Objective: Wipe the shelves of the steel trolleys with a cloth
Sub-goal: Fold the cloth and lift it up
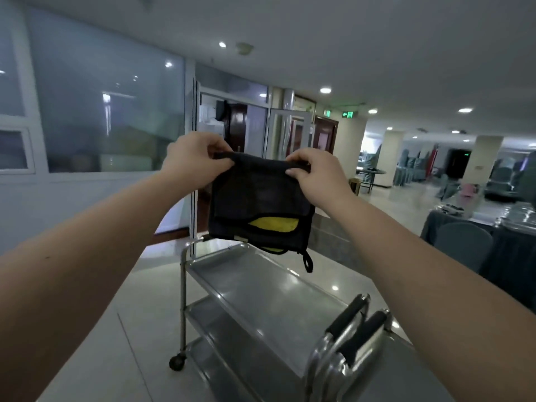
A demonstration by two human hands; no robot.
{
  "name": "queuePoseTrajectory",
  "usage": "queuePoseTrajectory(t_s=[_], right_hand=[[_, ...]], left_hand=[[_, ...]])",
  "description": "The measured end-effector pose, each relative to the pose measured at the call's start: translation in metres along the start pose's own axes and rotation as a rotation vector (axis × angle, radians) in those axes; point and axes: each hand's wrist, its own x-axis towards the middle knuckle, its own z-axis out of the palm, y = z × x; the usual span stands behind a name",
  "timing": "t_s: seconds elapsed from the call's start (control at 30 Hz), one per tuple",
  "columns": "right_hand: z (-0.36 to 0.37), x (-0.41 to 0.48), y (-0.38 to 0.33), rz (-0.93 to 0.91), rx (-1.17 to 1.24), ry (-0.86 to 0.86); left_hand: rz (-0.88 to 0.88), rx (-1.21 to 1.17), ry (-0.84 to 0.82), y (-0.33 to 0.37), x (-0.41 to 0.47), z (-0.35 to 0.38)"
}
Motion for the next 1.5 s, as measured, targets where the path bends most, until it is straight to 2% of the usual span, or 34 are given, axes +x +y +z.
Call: queuePoseTrajectory(t_s=[0.2,0.47,0.63,0.87,1.03,1.17,1.27,1.5], right_hand=[[0.081,0.089,-0.014,0.053,-0.045,0.065],[0.193,0.176,0.012,0.147,-0.076,0.058],[0.262,0.229,0.05,0.113,-0.125,0.055],[0.354,0.334,0.124,0.054,-0.237,-0.063],[0.431,0.405,0.171,0.051,-0.267,-0.131],[0.509,0.428,0.219,0.097,-0.31,-0.174],[0.566,0.432,0.258,0.121,-0.355,-0.14],[0.688,0.399,0.311,0.387,-0.321,0.021]], left_hand=[[0.112,0.058,0.006,-0.089,0.087,-0.015],[0.163,0.138,0.025,-0.218,0.19,0.034],[0.159,0.159,0.055,-0.293,0.236,0.075],[0.146,0.196,-0.077,-0.402,0.326,0.135],[0.134,0.282,-0.062,-0.485,0.388,0.186],[0.267,0.344,-0.081,-0.561,0.419,0.238],[0.389,0.34,-0.104,-0.614,0.437,0.284],[0.413,0.067,-0.183,-0.73,0.447,0.395]])
